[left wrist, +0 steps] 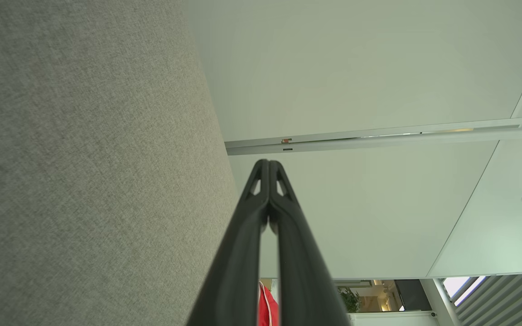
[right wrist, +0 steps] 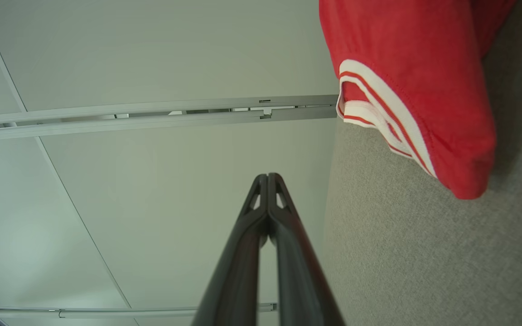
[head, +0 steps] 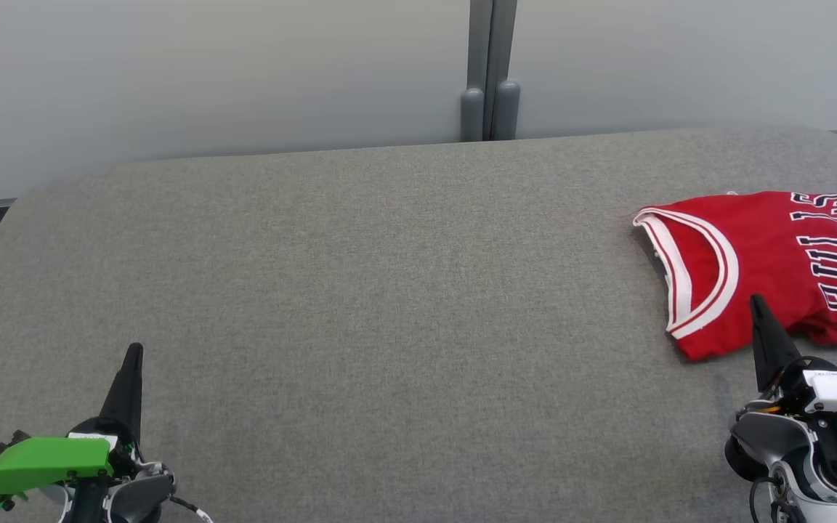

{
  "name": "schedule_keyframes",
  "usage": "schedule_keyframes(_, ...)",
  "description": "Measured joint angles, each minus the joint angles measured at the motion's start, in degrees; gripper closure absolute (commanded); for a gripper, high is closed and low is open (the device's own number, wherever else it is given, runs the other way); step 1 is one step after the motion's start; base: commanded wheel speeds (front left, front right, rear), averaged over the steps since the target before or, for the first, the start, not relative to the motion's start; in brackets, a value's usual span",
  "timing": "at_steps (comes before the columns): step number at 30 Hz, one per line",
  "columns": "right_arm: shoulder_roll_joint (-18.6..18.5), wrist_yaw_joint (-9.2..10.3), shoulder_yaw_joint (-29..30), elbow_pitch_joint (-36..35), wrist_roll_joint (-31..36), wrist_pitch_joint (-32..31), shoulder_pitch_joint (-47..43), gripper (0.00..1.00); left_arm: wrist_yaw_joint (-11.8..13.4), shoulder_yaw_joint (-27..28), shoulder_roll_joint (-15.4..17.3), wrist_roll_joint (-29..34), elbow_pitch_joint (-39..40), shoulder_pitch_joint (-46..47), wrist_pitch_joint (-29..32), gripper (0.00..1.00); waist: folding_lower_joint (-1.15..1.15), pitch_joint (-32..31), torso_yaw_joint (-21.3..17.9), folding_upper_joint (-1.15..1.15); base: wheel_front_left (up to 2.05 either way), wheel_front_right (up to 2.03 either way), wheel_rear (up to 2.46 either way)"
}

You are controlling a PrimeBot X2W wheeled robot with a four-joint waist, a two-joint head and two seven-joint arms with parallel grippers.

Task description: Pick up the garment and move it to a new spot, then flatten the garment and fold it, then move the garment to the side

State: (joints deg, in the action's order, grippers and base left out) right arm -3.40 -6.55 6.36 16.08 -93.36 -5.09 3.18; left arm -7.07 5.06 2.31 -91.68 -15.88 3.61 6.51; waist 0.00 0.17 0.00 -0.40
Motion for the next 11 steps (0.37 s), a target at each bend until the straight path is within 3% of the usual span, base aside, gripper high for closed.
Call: schedule_keyframes(11, 0.01, 0.0, 0.01, -0.01, 0.0, 0.0, 0.0, 1.0, 0.0, -0.01, 0.0, 0.0, 0.0, 0.0, 0.0, 1.0, 0.0, 0.0, 0.0, 0.0, 0.0, 0.0, 0.0)
